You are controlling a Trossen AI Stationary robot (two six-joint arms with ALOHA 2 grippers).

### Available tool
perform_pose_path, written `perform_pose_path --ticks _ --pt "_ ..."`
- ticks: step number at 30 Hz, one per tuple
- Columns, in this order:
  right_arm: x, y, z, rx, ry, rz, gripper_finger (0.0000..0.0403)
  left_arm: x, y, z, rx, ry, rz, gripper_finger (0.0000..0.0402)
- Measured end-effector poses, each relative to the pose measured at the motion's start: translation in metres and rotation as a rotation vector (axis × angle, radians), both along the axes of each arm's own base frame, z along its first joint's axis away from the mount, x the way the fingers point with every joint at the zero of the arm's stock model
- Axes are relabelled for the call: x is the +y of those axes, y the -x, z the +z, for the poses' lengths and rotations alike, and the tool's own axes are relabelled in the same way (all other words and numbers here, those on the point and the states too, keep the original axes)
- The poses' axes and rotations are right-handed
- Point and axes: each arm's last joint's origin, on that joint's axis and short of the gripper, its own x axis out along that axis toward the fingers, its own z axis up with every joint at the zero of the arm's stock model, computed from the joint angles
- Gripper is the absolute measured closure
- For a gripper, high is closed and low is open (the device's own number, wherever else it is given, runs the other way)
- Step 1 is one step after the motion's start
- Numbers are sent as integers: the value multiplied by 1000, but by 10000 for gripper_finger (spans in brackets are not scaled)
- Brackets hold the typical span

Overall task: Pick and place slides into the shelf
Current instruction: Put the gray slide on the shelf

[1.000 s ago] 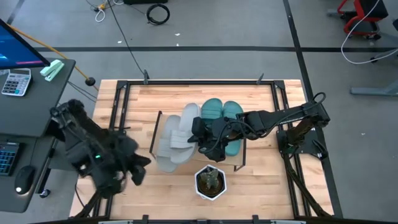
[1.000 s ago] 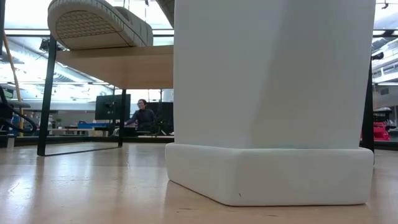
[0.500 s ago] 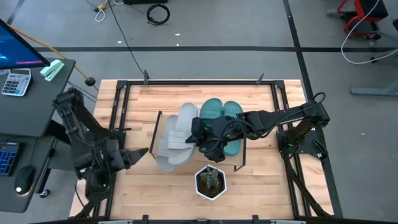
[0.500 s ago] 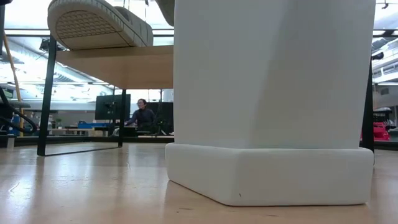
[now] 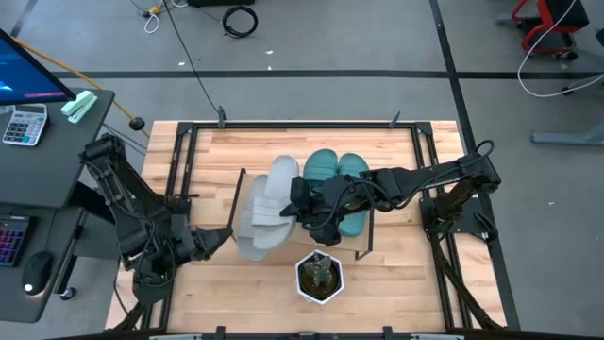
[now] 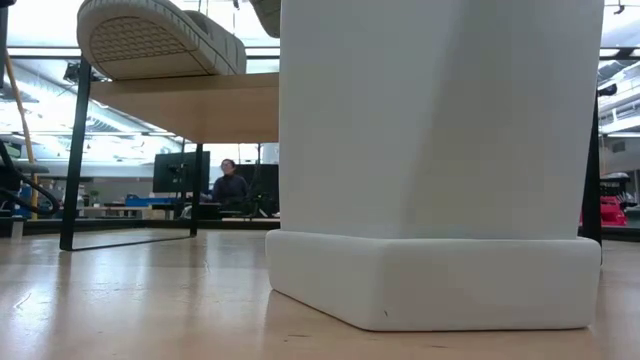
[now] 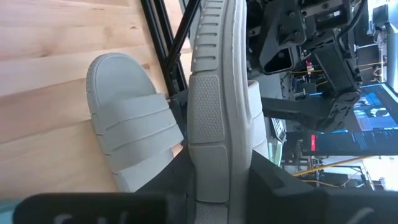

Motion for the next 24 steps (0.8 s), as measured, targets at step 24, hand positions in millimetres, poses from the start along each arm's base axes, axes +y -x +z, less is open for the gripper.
perform_pose_path --ticks 24 --pt "2 1 3 -21 -13 15 319 12 -52 43 -1 -150 -314 208"
